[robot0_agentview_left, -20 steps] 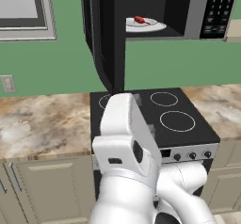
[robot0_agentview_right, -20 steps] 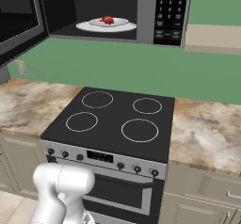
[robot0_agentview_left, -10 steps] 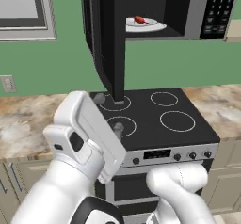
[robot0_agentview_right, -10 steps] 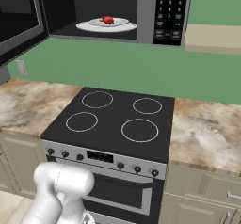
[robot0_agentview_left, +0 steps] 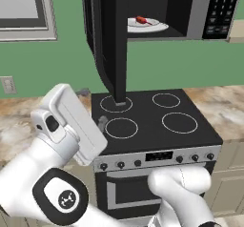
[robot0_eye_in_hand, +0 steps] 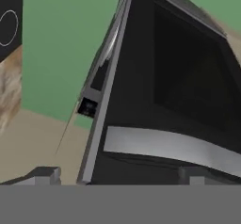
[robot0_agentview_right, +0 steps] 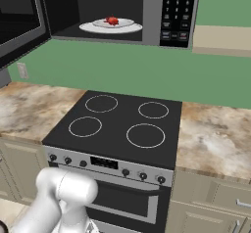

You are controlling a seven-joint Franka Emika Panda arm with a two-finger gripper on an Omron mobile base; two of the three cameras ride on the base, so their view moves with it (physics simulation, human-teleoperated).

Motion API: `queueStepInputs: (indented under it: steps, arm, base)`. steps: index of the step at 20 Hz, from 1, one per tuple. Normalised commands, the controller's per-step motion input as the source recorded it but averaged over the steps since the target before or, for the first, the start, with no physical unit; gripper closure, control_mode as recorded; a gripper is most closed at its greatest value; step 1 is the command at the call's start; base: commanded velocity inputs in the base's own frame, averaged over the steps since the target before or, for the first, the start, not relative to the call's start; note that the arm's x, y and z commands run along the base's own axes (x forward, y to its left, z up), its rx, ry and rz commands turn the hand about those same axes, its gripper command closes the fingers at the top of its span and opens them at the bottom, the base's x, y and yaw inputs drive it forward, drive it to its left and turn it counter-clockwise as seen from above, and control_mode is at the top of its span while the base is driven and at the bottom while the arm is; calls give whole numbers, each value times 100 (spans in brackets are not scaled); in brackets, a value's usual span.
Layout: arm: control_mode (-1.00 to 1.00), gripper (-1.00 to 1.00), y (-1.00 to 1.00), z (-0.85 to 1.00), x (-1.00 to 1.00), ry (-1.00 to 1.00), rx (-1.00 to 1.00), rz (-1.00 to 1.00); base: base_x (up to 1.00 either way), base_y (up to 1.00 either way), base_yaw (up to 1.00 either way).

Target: Transport the fish from the fridge to the microwave and turn on the microwave.

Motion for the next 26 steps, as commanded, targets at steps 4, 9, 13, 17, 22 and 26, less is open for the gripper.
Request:
queueStepInputs:
  steps: [4, 9, 13, 17, 22, 26]
  arm:
    - [-100, -100, 30, -17, 53, 0, -2, -13]
    - [-100, -100, 34, -7, 56, 0, -3, -13]
    - [-100, -100, 18, 0, 63, 0, 0, -14]
    - [-100, -100, 0, 0, 63, 0, 0, -14]
    - [-100, -100, 0, 5, 52, -1, 0, -14]
    - [-100, -100, -13, 36, 20, 0, 0, -14]
  base:
    - [0, 0, 0]
    - [0, 0, 0]
    - [0, 0, 0]
    - [0, 0, 0]
    - [0, 0, 0]
    - [0, 0, 0]
